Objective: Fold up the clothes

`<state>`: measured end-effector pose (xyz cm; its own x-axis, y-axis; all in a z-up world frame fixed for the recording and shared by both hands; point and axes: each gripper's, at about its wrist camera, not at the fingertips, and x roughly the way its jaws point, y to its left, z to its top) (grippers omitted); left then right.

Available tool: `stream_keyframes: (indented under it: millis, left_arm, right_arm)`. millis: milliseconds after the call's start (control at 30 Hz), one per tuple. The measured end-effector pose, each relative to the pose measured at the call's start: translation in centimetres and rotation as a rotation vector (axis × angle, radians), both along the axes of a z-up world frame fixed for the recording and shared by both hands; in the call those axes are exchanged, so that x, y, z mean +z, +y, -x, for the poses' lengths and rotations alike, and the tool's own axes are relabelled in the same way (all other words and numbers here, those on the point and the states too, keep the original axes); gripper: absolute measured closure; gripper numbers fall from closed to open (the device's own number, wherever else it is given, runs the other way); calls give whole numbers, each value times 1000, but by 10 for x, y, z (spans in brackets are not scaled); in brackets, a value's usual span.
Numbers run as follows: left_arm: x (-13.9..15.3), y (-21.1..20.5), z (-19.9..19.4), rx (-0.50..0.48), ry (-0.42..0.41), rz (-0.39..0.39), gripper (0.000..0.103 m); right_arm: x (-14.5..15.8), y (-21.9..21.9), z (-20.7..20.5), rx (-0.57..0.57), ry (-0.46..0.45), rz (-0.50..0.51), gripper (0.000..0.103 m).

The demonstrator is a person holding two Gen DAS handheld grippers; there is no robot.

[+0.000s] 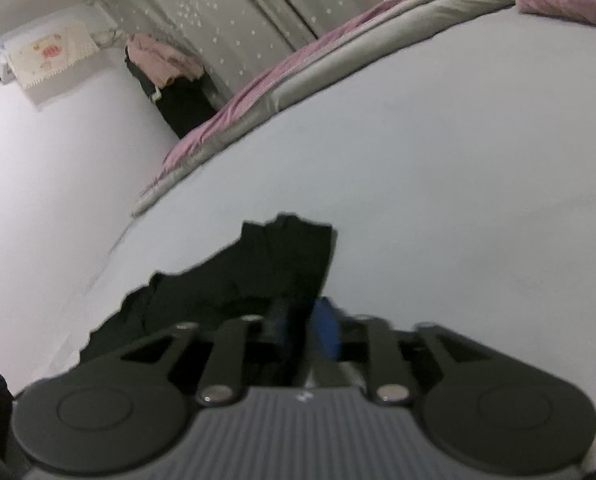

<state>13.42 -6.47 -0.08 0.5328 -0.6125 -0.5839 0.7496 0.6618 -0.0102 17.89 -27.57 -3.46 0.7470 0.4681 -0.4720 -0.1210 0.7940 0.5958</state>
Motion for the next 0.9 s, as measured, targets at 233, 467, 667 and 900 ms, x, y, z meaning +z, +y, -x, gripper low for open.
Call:
stream_keyframes:
  millis: [233,467,667,900]
  left_arm:
    - [10,35,-49,217,71,69,64]
    - [-13,48,-81,375,154,136,64]
    - [-30,51,-88,410,117,172,70]
    - [-38,63,-96,425,141,244,87]
  right_arm:
    - [18,3,9,52,-74,29,71]
    - [24,16,12,41,-96,123,74]
    - [37,35,-11,86,-125,276,78]
    - [19,59,-50,219,-167,486,85]
